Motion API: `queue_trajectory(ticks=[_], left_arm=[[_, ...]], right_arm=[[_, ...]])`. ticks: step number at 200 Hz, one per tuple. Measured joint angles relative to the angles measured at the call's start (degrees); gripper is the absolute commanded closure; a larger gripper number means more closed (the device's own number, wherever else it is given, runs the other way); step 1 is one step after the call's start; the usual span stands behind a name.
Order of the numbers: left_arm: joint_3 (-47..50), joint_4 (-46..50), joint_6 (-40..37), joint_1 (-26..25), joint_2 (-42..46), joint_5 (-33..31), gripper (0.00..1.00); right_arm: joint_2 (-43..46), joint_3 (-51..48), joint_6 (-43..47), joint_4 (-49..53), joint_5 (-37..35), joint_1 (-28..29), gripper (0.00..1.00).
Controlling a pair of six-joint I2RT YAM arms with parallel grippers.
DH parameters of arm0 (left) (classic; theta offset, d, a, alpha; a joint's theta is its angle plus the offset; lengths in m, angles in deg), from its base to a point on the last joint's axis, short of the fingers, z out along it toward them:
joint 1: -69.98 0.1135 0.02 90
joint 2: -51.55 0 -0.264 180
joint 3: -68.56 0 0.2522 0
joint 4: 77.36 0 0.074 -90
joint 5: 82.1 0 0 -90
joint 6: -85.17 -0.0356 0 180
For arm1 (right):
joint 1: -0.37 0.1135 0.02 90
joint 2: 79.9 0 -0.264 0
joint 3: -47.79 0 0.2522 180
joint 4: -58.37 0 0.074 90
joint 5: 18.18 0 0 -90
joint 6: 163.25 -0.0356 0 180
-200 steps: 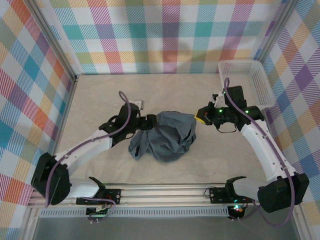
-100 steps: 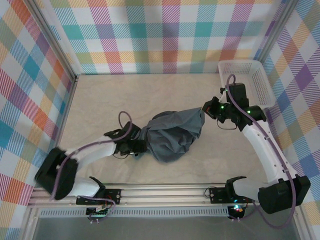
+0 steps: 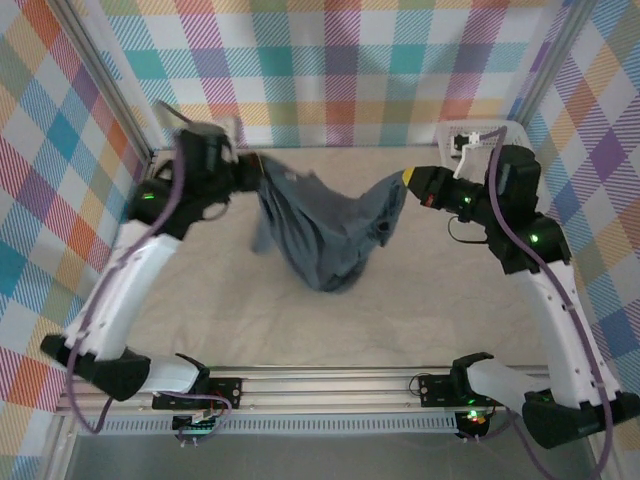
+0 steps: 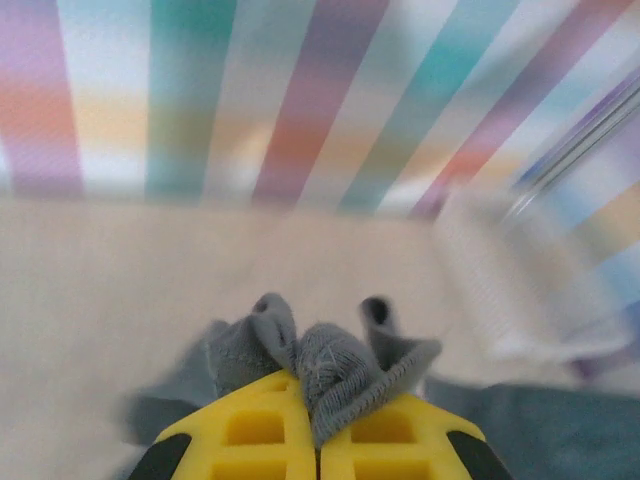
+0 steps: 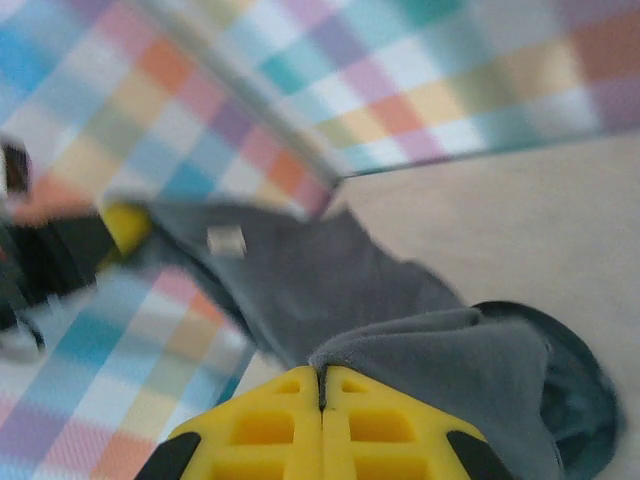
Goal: Fold the inside-out t-shirt
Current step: Flatten out the T-shirt at the center of the table.
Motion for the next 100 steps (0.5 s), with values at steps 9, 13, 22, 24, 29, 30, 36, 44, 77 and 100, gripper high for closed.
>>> queue_trajectory(ticks=[9,13,22,24,29,30,36,44,77,100], left_arm=[[-3.9,-1.3,-1.0,0.0,2.1,0.0,1.0],[-5.2,-2.2,-1.5,0.0,3.1,0.0,1.0],[-7.3,-3.6,-2.3,0.0,4.5,0.0,1.0],[-7.6,-3.8,-2.4,0.0,4.7,0.0,1.0],[-9.1,-4.4,-2.7,0.0,5.4,0.0,1.0],[-9.4,-4.5,-2.7,0.0,5.4,0.0,1.0],[-11.2,-5.1,-3.0,0.0,5.6,0.1,1.0],[-14.1,-6.2,-3.4,0.0,5.2,0.5,1.0],[-23.1,-9.2,-4.5,0.0,-1.1,1.0,1.0],[-28.5,-9.8,-6.0,0.0,-9.0,0.4,1.0]], right_arm=[[0.6,1.0,2.8,-0.7,1.7,3.4,1.0],[0.7,1.5,4.0,-1.0,2.3,5.0,1.0],[0.8,2.4,6.4,-1.5,3.5,8.3,1.0],[0.8,2.6,7.0,-1.6,3.7,9.1,1.0],[0.7,3.0,8.2,-1.8,4.2,10.8,1.0],[0.7,3.1,8.4,-1.9,4.2,11.2,1.0],[0.7,3.3,9.6,-2.1,4.6,12.8,1.0],[0.7,3.5,11.0,-2.4,4.8,14.4,1.0],[0.7,5.2,14.1,-4.1,3.8,17.6,1.0],[0.9,5.9,14.5,-5.5,-0.4,18.4,1.0]])
